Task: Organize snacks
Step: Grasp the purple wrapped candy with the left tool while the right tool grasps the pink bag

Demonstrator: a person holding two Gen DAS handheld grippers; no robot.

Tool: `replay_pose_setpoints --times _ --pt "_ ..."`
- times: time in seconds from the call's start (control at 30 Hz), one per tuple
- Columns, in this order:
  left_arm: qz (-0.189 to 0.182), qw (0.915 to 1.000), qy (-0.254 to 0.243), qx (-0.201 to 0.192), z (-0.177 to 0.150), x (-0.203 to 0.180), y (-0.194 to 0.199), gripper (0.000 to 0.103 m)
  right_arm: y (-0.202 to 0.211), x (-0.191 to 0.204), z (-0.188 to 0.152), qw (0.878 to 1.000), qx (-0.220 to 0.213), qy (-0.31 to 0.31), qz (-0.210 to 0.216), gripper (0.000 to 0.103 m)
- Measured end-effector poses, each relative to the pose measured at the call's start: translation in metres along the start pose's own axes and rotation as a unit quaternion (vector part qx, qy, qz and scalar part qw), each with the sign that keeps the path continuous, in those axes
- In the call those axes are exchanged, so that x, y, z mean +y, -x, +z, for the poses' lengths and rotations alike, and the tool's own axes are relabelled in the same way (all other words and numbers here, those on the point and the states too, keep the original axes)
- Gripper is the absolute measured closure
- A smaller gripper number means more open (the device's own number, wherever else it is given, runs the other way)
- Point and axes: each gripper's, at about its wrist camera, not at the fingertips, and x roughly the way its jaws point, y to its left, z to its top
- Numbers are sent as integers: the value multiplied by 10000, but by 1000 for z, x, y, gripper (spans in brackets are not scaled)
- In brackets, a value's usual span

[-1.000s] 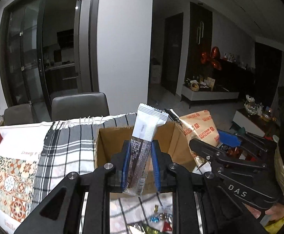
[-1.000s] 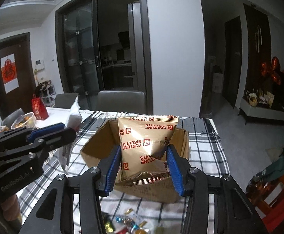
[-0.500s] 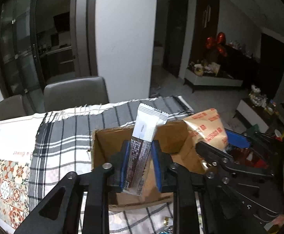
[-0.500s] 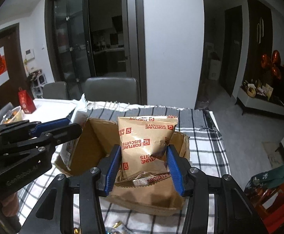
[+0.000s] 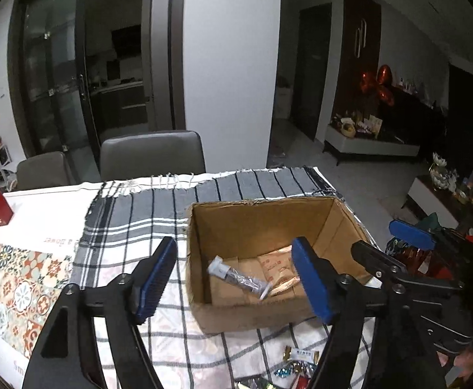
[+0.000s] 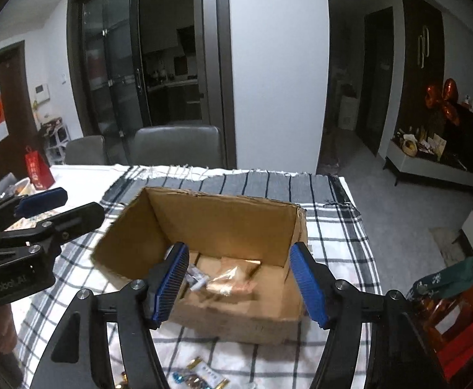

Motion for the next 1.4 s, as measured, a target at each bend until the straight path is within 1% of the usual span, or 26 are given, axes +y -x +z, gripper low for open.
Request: replay_pose_setpoints --times 0.1,0.23,0.3,0.4,0.5,0.6,0.67,0.8,0.87,0.93,1.0,1.07,1.13,1.33,1.4 --pt "104 9999 18 -124 -9 1 22 26 19 5 -6 9999 -127 12 78 37" --pt "271 9991 40 -334 -29 5 56 26 45 14 -21 9996 -235 -35 140 37" --pt "348 9988 29 -346 -39 6 69 26 55 17 -28 9995 -259 -92 173 37" --pt "360 9988 38 -334 -55 8 89 26 69 24 -45 9990 -216 -197 343 37" --pt "433 9981 24 -441 -73 9 109 26 82 30 -62 9981 -151 -279 533 37" --pt "516 9975 -2 -475 -94 9 123 26 91 36 -80 9978 -109 -332 557 37" --pt "535 9975 70 -464 -109 11 129 26 95 38 -93 9979 -88 -365 537 37" --pt "530 9975 330 -331 -140 17 134 26 97 42 -121 9974 118 -466 541 37" --pt "512 9977 367 -240 -156 17 135 26 97 46 -133 9970 227 -481 558 37" --pt "602 9973 386 -136 -174 17 133 26 95 48 -149 9965 352 -480 593 37" --pt "553 9976 427 -33 -187 20 131 26 92 49 -163 9962 457 -461 588 37" --pt "538 9975 461 70 -197 20 127 26 88 51 -175 9952 557 -493 641 37" --pt "604 9969 478 150 -210 20 124 26 84 49 -186 9940 656 -573 663 37" --pt "620 9963 477 355 -235 22 110 28 73 51 -209 9923 890 -645 564 37" --pt "608 9958 503 457 -242 24 103 32 69 51 -214 9917 958 -654 548 37"
